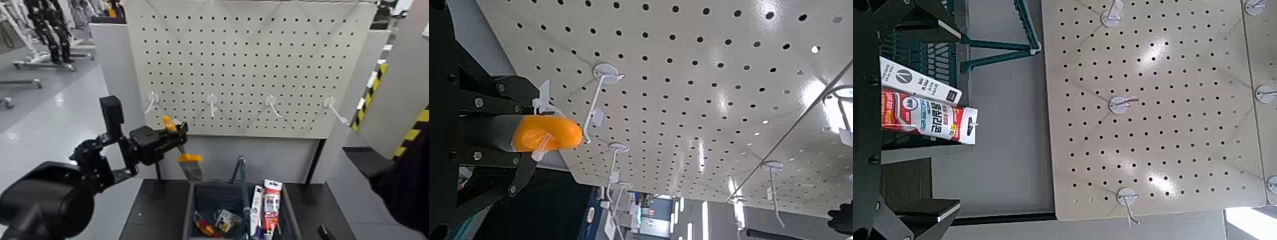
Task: Put the yellow paint brush into the crate.
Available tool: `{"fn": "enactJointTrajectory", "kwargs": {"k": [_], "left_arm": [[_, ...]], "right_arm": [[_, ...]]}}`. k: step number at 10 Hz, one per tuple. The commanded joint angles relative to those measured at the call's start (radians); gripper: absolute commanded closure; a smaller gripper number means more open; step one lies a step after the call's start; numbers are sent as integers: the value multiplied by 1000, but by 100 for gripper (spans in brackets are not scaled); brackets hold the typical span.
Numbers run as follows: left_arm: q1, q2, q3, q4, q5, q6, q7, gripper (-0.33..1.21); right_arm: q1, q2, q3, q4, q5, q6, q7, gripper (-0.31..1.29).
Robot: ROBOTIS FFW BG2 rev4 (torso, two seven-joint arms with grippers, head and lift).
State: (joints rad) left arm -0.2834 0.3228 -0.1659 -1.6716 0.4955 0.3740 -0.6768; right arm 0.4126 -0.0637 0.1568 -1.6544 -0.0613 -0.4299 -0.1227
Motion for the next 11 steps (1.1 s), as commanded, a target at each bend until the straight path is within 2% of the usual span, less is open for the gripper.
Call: {"fn": "enactJointTrajectory", "kwargs": {"k": [1, 5, 11], "left_arm": [[49, -18, -23, 39, 143, -7, 23, 114], [46, -28, -110, 173, 209, -29, 29, 114], [-63, -62, -296, 395, 267, -103, 36, 114]], "right_arm": [[-2, 1, 3, 4, -3, -3, 0, 13], [-3, 1, 6, 5, -3, -3, 0, 13], [-8, 2, 13, 15, -11, -10, 0, 13]]}}
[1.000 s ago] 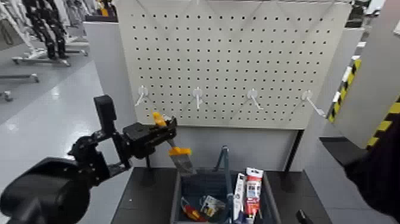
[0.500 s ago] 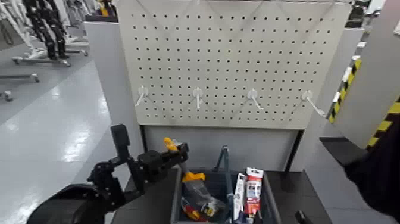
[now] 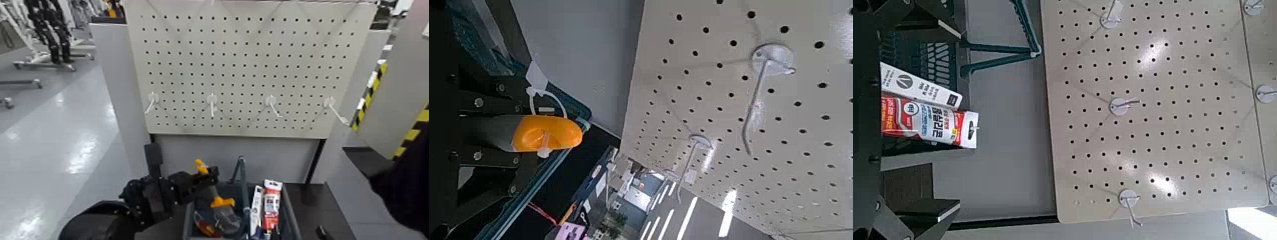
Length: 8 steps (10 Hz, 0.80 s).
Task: Put the yellow paint brush into the crate.
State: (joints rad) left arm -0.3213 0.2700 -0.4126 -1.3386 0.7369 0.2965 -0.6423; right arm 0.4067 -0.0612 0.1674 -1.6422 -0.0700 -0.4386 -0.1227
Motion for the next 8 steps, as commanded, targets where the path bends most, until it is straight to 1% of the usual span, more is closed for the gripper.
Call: {"fn": "enactJointTrajectory", "kwargs": {"k": [1, 2, 3, 4, 6, 7, 8], "left_arm": [[-30, -14, -69, 88, 47, -34, 6, 114], [-30, -14, -83, 98, 59, -39, 23, 114], [-28, -14, -89, 104, 75, -39, 41, 107], [-27, -14, -92, 107, 99, -34, 58, 93], [-22, -11, -91, 90, 108, -36, 76, 30], [-19, -9, -89, 79, 108, -51, 87, 8], [-8, -6, -80, 55, 99, -68, 115, 8]], "right_arm": [[-2, 1, 3, 2, -2, -3, 0, 13], [-2, 1, 3, 2, -2, -3, 0, 13], [-2, 1, 3, 2, -4, -3, 0, 13], [-2, 1, 4, 2, -5, -3, 0, 13], [-2, 1, 3, 2, -8, -5, 0, 13], [0, 1, 3, 2, -10, -5, 0, 13], [0, 1, 1, 2, -8, -5, 0, 13]]}}
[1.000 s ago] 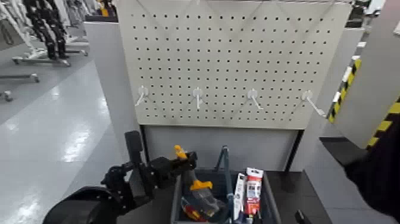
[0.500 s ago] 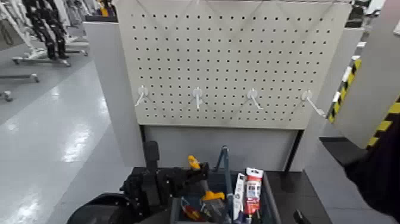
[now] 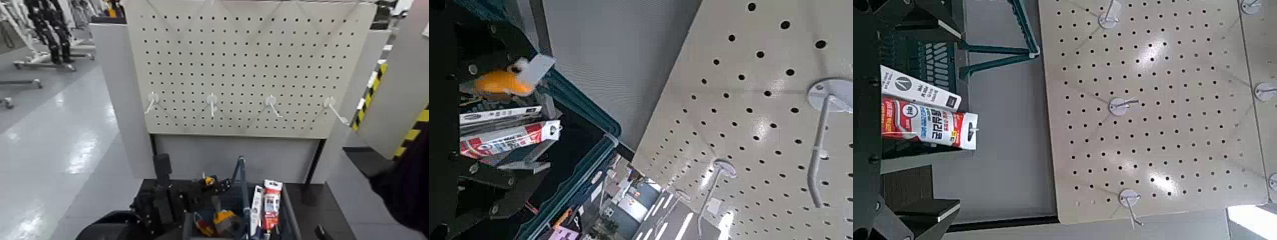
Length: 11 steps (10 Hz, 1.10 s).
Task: Put the yellow paint brush into the crate.
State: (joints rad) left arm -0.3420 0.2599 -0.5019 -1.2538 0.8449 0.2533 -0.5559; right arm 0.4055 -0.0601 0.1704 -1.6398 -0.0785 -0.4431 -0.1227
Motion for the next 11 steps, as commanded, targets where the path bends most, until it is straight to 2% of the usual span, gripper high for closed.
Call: {"fn": "enactJointTrajectory", "kwargs": {"k": [1, 4, 6, 8, 11], "left_arm": [[28, 9, 28, -69, -38, -28, 68, 8], [83, 16, 100, -216, -228, -34, 206, 8], [129, 19, 132, -294, -354, -75, 260, 8], [218, 6, 171, -374, -477, -146, 353, 9], [322, -5, 206, -432, -615, -226, 421, 9]], "right_arm": [[1, 0, -2, 0, -1, 0, 0, 13], [3, 0, -3, -2, -1, 0, 0, 13], [4, 0, -3, -3, -1, 0, 0, 13], [6, 0, -6, -2, -1, -5, 0, 13], [7, 0, -9, -2, -4, -11, 0, 13]]}}
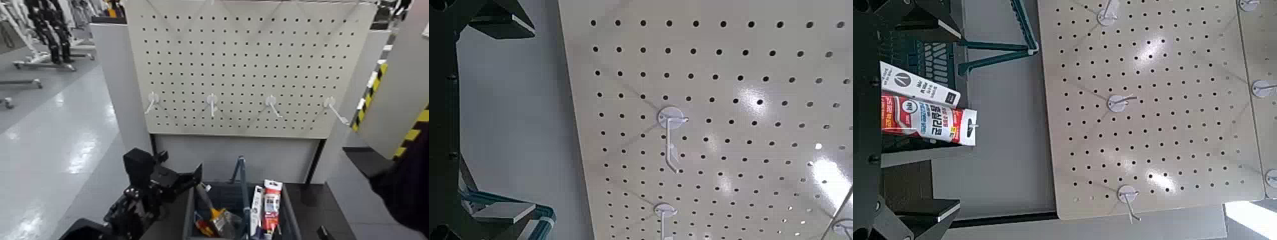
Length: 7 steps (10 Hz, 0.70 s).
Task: Put the yellow paint brush into the crate.
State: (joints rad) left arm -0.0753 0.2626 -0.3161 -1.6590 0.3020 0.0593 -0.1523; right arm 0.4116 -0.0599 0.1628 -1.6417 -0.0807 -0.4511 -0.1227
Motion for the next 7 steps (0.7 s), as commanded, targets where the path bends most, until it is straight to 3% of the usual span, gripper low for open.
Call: {"fn": "enactJointTrajectory", "kwargs": {"k": [1, 5, 7], "left_arm": [[103, -19, 45, -36, -107, -61, 33, 9], [232, -28, 60, -39, -144, -145, 151, 9], [258, -26, 58, -42, -164, -159, 163, 9]], "right_arm": [[1, 0, -3, 2, -4, -6, 0, 13], [1, -1, -2, 2, -4, -6, 2, 12], [1, -1, -2, 2, -4, -5, 2, 12]]}}
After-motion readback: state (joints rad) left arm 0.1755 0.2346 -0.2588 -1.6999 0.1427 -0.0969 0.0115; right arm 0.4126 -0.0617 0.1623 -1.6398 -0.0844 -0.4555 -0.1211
